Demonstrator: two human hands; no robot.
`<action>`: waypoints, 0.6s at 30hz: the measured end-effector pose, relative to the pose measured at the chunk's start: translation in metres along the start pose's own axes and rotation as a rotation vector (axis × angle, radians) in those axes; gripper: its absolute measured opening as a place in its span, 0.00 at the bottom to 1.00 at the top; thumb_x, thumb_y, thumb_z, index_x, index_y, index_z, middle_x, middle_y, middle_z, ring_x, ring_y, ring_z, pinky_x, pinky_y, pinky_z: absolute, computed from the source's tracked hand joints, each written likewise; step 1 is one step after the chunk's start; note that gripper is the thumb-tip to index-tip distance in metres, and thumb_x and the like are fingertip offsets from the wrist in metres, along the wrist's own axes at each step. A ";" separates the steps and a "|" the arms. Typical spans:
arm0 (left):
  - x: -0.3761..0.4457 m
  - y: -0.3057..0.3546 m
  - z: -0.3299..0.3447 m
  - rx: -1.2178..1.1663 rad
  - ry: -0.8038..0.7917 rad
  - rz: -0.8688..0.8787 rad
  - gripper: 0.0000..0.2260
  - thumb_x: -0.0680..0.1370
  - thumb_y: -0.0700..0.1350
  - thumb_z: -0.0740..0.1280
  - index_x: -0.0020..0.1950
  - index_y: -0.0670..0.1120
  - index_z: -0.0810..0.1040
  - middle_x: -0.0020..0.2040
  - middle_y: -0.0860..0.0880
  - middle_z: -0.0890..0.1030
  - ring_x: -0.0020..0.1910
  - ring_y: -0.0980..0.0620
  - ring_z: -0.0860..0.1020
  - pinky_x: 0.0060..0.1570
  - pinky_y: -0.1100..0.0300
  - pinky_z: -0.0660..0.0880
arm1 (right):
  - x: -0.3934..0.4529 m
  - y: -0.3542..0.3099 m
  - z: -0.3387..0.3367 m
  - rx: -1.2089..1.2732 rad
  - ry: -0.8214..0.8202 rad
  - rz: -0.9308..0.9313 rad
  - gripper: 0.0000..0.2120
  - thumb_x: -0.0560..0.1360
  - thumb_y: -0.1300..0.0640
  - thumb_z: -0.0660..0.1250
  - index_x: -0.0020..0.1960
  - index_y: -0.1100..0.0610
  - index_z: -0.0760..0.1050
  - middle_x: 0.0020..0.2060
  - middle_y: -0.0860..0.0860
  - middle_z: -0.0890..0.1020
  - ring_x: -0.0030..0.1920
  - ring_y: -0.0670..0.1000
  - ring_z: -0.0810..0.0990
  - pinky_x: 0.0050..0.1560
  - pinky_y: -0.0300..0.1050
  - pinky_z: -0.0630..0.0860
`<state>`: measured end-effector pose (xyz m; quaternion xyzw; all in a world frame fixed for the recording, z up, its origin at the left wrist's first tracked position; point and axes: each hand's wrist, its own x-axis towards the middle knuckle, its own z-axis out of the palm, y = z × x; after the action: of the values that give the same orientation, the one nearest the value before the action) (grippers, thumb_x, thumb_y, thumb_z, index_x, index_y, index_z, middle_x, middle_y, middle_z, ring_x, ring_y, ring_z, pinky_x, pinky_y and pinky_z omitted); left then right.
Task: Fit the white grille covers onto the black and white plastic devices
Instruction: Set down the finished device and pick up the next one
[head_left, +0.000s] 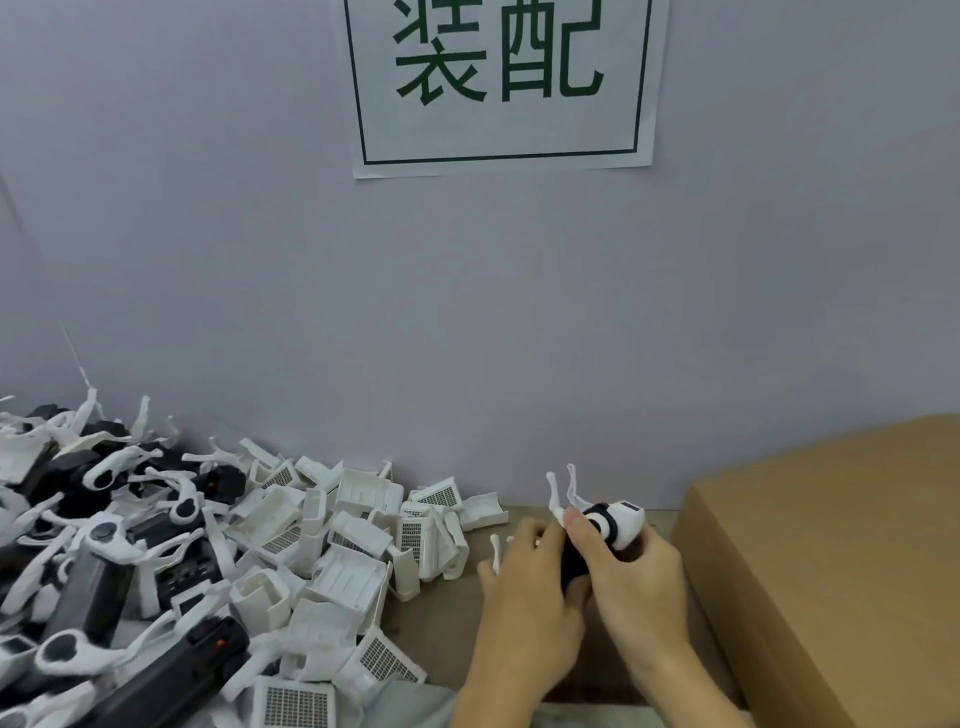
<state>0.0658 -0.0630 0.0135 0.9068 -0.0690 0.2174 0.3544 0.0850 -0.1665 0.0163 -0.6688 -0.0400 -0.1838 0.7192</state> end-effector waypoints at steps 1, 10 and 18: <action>0.001 0.000 -0.001 -0.006 0.032 -0.006 0.15 0.79 0.48 0.65 0.65 0.59 0.71 0.57 0.61 0.72 0.59 0.57 0.71 0.57 0.55 0.58 | 0.001 0.000 0.000 -0.007 0.031 -0.011 0.09 0.71 0.51 0.77 0.39 0.55 0.82 0.31 0.46 0.85 0.33 0.41 0.83 0.29 0.30 0.72; 0.012 -0.002 -0.025 -1.145 0.452 -0.639 0.12 0.82 0.52 0.64 0.47 0.46 0.81 0.41 0.46 0.83 0.44 0.44 0.81 0.46 0.52 0.73 | 0.000 0.013 0.010 -0.174 -0.215 0.077 0.12 0.82 0.53 0.62 0.65 0.47 0.74 0.55 0.44 0.81 0.57 0.42 0.80 0.57 0.40 0.76; 0.009 0.001 -0.023 -1.428 0.221 -0.626 0.13 0.69 0.51 0.70 0.45 0.43 0.83 0.40 0.42 0.82 0.35 0.45 0.81 0.33 0.55 0.75 | -0.001 0.007 0.012 0.171 -0.394 0.574 0.16 0.80 0.47 0.63 0.57 0.59 0.77 0.36 0.56 0.82 0.33 0.54 0.80 0.33 0.44 0.73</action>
<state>0.0656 -0.0476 0.0331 0.4099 0.1024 0.0994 0.9009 0.0883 -0.1541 0.0104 -0.6129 -0.0035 0.1621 0.7733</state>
